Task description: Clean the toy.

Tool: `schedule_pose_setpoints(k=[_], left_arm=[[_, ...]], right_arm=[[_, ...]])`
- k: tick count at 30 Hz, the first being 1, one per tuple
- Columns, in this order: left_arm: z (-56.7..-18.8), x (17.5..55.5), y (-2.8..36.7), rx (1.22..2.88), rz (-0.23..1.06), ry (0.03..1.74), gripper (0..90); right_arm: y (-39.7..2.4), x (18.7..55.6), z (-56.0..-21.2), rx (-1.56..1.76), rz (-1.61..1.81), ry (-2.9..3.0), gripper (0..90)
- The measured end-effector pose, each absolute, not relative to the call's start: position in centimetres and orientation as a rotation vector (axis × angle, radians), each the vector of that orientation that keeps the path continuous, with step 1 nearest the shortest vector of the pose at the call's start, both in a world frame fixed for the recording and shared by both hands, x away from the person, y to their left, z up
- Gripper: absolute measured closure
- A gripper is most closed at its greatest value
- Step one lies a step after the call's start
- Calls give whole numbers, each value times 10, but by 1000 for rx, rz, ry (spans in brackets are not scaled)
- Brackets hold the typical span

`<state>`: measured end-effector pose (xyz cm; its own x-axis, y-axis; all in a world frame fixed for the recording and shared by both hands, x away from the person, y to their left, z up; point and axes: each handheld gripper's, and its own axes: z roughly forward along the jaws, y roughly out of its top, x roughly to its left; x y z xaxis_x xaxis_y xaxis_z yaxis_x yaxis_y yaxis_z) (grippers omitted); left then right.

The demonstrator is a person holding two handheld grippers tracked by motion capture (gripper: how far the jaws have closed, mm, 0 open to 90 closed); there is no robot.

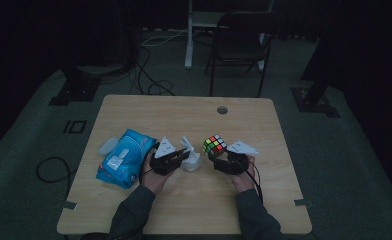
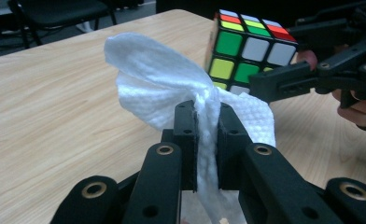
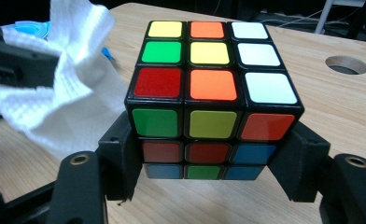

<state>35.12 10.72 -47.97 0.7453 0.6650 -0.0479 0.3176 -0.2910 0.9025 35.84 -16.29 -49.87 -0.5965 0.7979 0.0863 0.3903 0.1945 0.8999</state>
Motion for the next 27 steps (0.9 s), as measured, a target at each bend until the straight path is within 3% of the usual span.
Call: schedule_pose_setpoints(k=[27], left_arm=[[-477, 351, 145, 1835, 432, 851, 828]], right_arm=[[-171, 358, -509, 1141, 1295, 2083, 344]])
